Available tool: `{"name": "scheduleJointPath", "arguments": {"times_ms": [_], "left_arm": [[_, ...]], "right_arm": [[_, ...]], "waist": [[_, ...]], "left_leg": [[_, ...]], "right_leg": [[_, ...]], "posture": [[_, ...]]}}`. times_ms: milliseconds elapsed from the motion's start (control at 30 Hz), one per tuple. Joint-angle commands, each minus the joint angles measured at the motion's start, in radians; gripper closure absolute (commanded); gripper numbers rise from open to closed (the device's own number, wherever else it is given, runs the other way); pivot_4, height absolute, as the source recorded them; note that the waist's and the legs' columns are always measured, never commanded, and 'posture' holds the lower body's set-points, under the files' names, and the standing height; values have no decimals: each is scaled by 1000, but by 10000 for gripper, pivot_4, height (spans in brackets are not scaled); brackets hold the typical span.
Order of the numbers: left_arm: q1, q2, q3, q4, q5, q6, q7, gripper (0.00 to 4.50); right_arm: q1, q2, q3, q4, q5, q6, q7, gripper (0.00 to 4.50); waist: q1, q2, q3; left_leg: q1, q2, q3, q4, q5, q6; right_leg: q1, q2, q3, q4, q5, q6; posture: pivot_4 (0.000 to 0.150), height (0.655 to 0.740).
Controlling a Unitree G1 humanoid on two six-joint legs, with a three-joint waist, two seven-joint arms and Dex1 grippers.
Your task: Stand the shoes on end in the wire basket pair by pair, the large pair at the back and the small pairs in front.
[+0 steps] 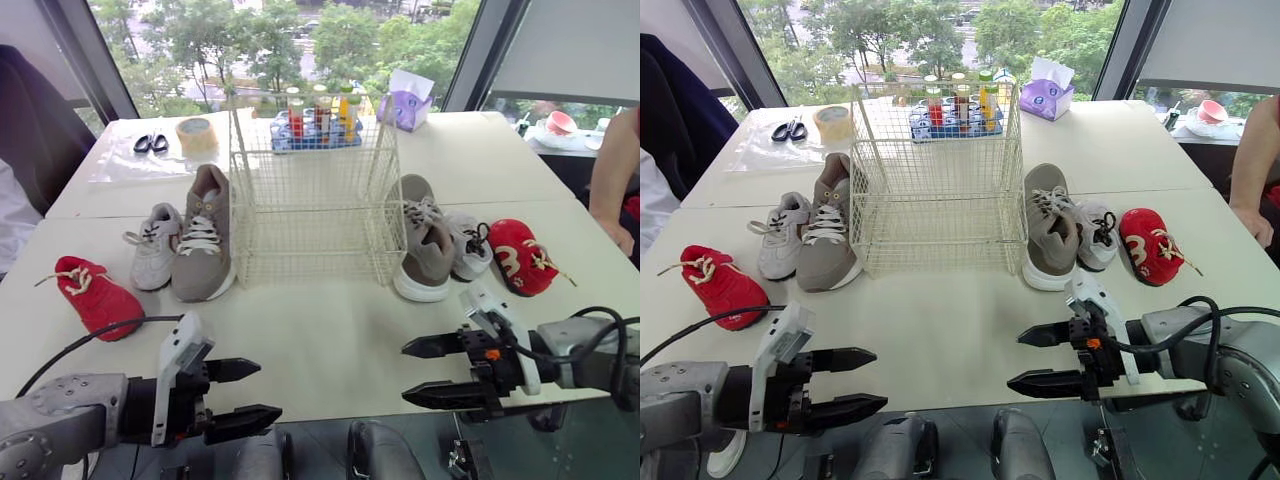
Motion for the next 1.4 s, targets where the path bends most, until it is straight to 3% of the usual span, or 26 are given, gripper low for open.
{"name": "scheduleJointPath", "arguments": {"times_ms": [33,600,867,967,1100,1233,1400], "left_arm": [[-11,-9,12,-6,-2,-19,7,0],[-81,-51,-10,30,39,-28,24,0],[-66,-51,-69,59,163,-63,-39,0],[-98,-41,-80,99,203,-84,-83,0],[-174,13,-12,158,186,-77,-162,0],[-249,102,110,164,97,-29,-211,0],[-292,138,190,132,26,-3,-197,0]], "right_arm": [[-10,-9,-9,-21,-4,-14,7,470],[-53,34,-8,5,-34,-42,-21,470],[-57,-43,-31,-28,-48,-36,9,470],[-131,-93,-36,-19,-53,-47,45,470],[-388,-150,7,34,-37,-39,118,470],[-682,-123,209,160,-250,-141,215,470],[-864,-28,449,331,-509,-286,330,470]], "waist": [[0,0,0],[0,0,0],[0,0,0],[-1,0,0],[-4,1,1],[-5,1,1],[-6,0,1]], "left_leg": [[0,0,0,0,0,0],[0,0,0,0,0,0],[0,0,0,0,0,0],[0,0,0,0,0,0],[-1,1,1,0,0,0],[-3,1,1,0,0,0],[-4,0,4,-1,0,0]], "right_leg": [[0,0,0,0,0,0],[0,0,0,0,0,0],[0,0,0,0,1,-1],[0,0,0,0,0,0],[-2,1,0,0,0,0],[-6,1,0,1,1,-1],[-7,0,1,0,1,-1]], "posture": [[1500,7400],[1500,7400],[1500,7400],[1500,7400],[1500,7400],[1500,7400],[1500,7400]]}}
